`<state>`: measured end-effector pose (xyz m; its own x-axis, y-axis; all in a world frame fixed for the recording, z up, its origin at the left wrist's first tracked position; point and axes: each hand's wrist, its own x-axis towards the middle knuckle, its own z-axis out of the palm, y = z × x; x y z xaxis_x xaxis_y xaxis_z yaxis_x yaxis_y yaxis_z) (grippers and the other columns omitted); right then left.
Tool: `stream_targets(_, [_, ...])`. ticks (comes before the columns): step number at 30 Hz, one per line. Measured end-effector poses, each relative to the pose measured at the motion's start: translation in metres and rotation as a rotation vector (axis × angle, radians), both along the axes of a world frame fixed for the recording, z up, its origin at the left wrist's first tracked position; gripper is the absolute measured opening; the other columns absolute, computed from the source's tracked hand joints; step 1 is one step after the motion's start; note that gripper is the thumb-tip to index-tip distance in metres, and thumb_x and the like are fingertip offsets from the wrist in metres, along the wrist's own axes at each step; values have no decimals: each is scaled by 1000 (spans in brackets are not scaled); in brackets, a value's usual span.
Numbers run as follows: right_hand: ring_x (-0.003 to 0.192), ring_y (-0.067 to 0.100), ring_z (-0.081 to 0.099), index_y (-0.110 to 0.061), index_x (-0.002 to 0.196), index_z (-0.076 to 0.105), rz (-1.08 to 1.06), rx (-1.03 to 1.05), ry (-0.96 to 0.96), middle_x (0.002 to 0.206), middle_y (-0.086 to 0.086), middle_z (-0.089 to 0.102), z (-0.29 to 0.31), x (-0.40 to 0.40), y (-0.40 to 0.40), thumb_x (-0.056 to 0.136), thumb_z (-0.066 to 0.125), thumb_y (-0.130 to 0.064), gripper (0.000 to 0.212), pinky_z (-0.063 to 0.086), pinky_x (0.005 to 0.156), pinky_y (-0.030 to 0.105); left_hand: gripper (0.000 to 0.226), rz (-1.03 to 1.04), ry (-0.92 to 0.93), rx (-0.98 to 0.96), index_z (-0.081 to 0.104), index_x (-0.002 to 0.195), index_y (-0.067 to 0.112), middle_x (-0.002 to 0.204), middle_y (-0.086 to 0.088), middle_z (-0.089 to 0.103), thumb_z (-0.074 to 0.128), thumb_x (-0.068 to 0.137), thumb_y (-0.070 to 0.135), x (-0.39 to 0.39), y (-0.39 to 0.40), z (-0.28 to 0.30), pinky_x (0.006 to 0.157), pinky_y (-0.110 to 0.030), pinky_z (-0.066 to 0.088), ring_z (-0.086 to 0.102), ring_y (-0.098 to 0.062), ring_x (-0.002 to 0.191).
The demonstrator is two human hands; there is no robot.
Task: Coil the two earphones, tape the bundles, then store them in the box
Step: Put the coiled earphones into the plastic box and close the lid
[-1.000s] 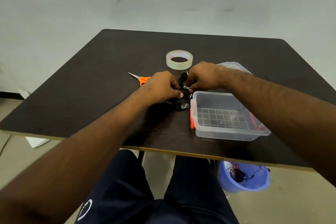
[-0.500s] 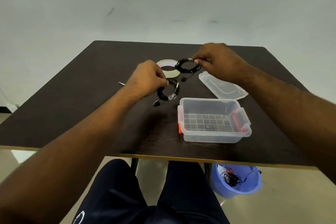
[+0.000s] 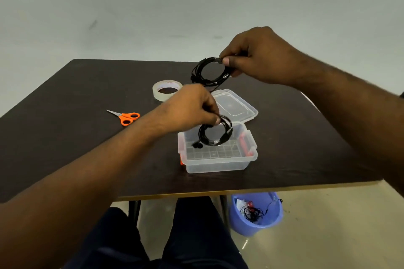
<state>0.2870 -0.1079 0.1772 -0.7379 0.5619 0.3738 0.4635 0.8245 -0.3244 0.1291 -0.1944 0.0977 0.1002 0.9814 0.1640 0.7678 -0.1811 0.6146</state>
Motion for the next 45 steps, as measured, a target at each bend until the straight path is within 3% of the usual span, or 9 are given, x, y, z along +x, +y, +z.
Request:
stream_targets(3, [69, 6, 70, -14, 94, 73, -16, -46, -3, 81, -11, 69, -4, 1, -3, 92, 61, -14, 12, 53, 73, 17, 6, 6, 103, -41, 78, 83, 16, 67, 15, 68, 78, 79, 20, 1, 4, -17, 54, -9, 45, 62, 4, 59])
stream_targets(10, [70, 1, 70, -18, 91, 74, -27, -136, -56, 81, -12, 71, -13, 2, -13, 90, 64, -16, 11, 58, 77, 26, 37, 95, 733, -163, 68, 109, 39, 117, 5, 48, 54, 85, 62, 0, 3, -34, 89, -43, 28, 39, -21, 116])
stream_targets(15, [68, 0, 71, -22, 89, 74, -31, -215, -117, 80, -8, 74, -20, 7, -15, 90, 63, -20, 11, 59, 78, 34, 27, 65, 476, -163, 65, 117, 42, 128, 1, 48, 54, 92, 44, -17, -5, -33, 98, -47, 33, 38, -25, 122])
stream_targets(19, [65, 1, 71, -17, 86, 76, 61, -300, -190, 72, -10, 74, -27, 15, -17, 87, 65, -14, 11, 58, 66, 18, 14, 104, 135, -8, 75, 99, 24, 107, 3, 53, 68, 88, 22, -30, -12, -36, 88, -31, 46, 53, -13, 104])
stream_targets(24, [64, 0, 69, -20, 80, 75, 176, -298, -483, 72, -12, 73, -40, 18, -13, 83, 63, -19, 13, 52, 56, 14, 21, 127, 65, 22, 71, 106, 25, 101, 10, 62, 67, 88, 15, -34, -14, -43, 74, -16, 45, 59, -3, 87])
stream_targets(28, [76, 5, 69, -17, 89, 76, 173, -190, -697, 84, -9, 74, -60, 8, 0, 85, 60, -19, 16, 57, 72, 28, 31, 86, 109, 48, 68, 118, 21, 107, 6, 68, 63, 90, 8, -34, -12, -42, 79, -11, 45, 62, -4, 92])
stream_targets(31, [81, 2, 60, -19, 103, 75, 244, -79, -788, 98, -10, 71, -74, -6, 9, 89, 58, -17, 22, 43, 66, 9, 32, 73, 167, 52, 69, 117, 18, 112, -1, 68, 61, 90, 4, -33, -11, -39, 88, -20, 49, 63, -10, 98])
stream_targets(40, [76, -3, 55, -20, 96, 76, 305, 40, -539, 83, -19, 60, -89, -25, 23, 86, 69, -17, 12, 43, 75, 15, 25, 129, 101, 119, 72, 111, 15, 109, 0, 72, 63, 90, 5, -53, -4, -51, 90, -17, 45, 61, -2, 96])
stream_targets(45, [69, -10, 56, -17, 90, 77, 285, -76, -328, 78, -17, 62, -85, -45, 41, 81, 74, -13, 10, 37, 66, 2, 22, 294, 64, 173, 75, 105, 15, 104, 2, 73, 63, 89, 7, -78, 6, -65, 81, -5, 40, 60, 0, 89])
